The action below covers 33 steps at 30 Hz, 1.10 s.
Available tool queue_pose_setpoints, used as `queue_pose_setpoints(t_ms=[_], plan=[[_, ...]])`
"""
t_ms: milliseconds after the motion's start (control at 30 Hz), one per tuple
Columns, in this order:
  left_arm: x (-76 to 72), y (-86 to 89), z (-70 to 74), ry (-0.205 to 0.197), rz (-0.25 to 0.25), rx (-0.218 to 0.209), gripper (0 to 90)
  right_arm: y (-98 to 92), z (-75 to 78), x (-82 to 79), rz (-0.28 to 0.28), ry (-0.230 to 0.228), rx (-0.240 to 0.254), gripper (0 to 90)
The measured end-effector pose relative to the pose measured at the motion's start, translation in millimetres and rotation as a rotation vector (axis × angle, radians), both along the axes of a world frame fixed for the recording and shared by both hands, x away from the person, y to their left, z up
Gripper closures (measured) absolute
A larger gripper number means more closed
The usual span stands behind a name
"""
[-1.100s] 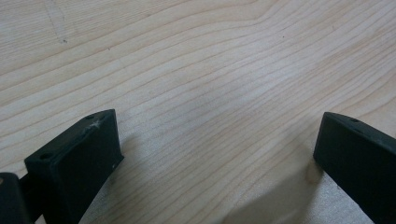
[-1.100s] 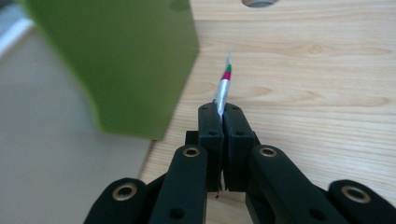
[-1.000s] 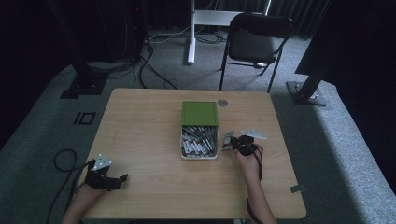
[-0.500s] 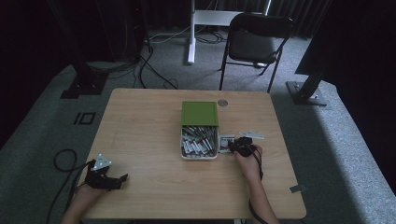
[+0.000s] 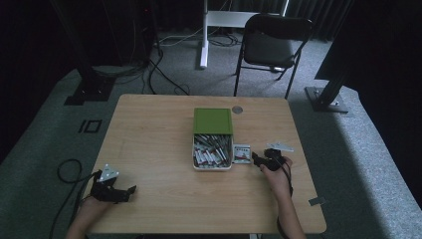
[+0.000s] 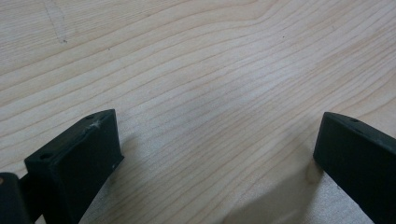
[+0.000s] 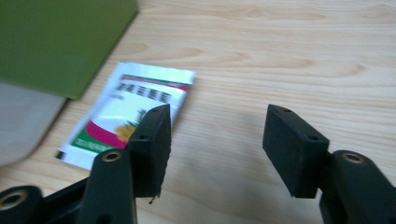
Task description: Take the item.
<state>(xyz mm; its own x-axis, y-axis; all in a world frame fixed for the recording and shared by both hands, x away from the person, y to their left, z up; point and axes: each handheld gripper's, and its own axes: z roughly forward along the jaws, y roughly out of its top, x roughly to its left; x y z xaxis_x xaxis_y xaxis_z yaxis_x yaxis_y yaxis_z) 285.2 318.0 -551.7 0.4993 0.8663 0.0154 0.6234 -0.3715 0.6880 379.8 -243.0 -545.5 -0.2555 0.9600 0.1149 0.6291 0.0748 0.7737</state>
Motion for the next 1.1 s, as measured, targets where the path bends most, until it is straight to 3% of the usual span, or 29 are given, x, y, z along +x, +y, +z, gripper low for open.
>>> queue_pose_setpoints(t_ms=[500, 1100], plan=[[0.0, 0.0, 0.0, 0.0, 0.0, 0.001, 1.4, -37.7, -1.8, -22.8, -0.105, 0.008, -0.064, 17.6], [-0.1, -0.1, -0.1, 0.0, 0.001, -0.001, 1.4, -66.4, -4.1, -59.1, -0.256, 0.032, -0.082, 14.0]])
